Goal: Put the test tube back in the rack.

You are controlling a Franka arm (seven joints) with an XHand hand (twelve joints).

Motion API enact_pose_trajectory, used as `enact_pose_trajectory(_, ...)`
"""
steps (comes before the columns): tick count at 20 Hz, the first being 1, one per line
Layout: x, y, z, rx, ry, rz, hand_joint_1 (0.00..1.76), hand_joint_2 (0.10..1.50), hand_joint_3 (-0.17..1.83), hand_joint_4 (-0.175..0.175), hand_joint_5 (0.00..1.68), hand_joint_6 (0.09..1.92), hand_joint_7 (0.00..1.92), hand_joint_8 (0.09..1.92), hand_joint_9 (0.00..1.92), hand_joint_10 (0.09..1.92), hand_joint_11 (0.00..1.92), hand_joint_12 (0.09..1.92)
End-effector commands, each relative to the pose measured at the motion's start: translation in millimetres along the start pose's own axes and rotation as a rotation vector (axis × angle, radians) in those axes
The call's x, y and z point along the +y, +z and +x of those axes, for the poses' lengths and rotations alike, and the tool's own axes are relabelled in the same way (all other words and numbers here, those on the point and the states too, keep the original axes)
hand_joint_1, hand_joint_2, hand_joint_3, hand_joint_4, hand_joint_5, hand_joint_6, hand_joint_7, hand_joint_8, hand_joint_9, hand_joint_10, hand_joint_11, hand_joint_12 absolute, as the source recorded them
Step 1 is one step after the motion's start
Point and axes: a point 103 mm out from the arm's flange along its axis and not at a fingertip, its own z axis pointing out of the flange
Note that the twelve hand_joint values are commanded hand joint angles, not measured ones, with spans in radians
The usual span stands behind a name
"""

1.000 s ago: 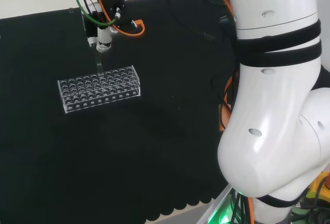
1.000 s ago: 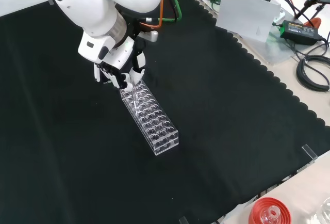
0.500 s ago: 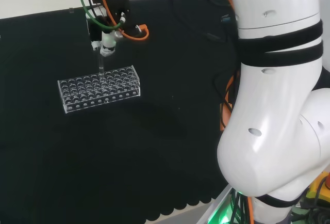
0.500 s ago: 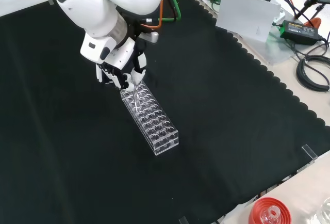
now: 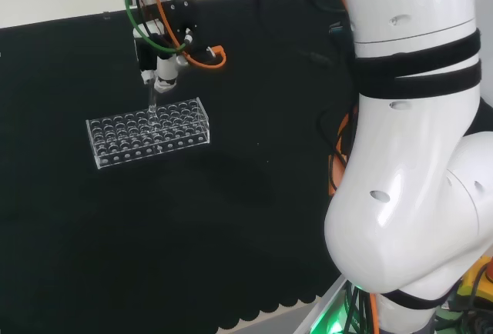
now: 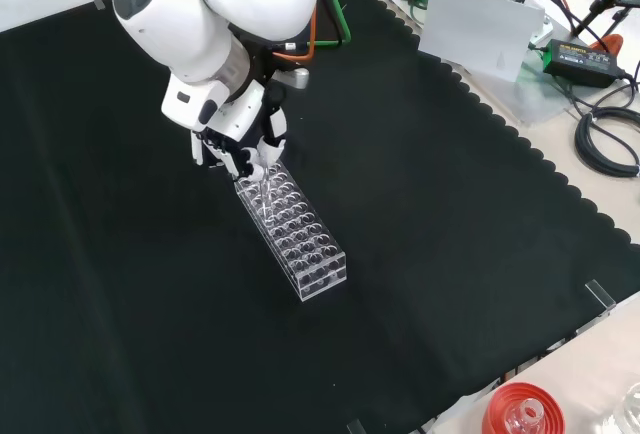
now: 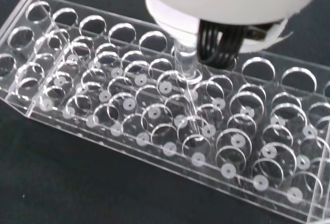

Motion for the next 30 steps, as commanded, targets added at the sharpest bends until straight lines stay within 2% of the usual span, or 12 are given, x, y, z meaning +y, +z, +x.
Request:
enact_pose_trajectory(1, 5, -5, 2, -0.013, -0.021, -0.010, 1.44, 0.50, 0.83, -0.175, 1.35, 0.56, 1.46, 0.66, 1.39, 0.37, 0.77, 1.23)
enact_pose_trajectory(6, 11, -8, 5, -0.017, -0.028, -0.012, 1.44, 0.50, 0.83, -0.175, 1.35, 0.56, 1.46, 0.66, 1.39, 0.37, 0.77, 1.23)
enact_pose_trajectory(9, 10, -5, 5, -0.016, -0.050, -0.014, 1.44, 0.50, 0.83, -0.175, 1.35, 0.56, 1.46, 0.66, 1.39, 0.37, 0.77, 1.23)
enact_pose_trajectory(30, 21, 18, 17, 0.000, -0.049, 0.044, 1.44, 0.50, 0.83, -0.175, 1.35, 0.56, 1.46, 0.66, 1.39, 0.37, 0.77, 1.23)
